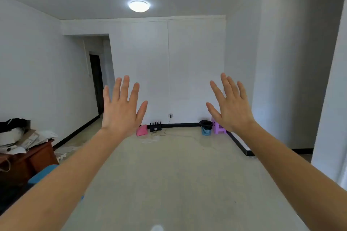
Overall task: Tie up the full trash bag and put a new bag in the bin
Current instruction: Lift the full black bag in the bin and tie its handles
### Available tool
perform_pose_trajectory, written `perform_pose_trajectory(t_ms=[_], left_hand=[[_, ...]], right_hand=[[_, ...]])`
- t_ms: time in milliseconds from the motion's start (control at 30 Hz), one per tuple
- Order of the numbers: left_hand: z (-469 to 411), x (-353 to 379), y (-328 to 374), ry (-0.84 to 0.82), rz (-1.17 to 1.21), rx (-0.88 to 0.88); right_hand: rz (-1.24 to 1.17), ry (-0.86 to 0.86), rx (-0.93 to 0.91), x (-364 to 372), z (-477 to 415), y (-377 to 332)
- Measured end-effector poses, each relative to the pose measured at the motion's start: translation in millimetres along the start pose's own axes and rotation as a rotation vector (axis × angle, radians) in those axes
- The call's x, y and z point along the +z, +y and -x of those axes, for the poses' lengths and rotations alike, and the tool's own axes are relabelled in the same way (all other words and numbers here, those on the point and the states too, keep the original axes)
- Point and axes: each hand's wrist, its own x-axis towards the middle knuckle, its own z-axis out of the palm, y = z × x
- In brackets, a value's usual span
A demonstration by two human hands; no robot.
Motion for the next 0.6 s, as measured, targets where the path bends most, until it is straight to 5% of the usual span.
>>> perform_pose_trajectory(t_ms=[600], left_hand=[[-213,465,139,-0.187,0.179,0.189]], right_hand=[[-0.019,-0.275,0.083,453,-140,115]])
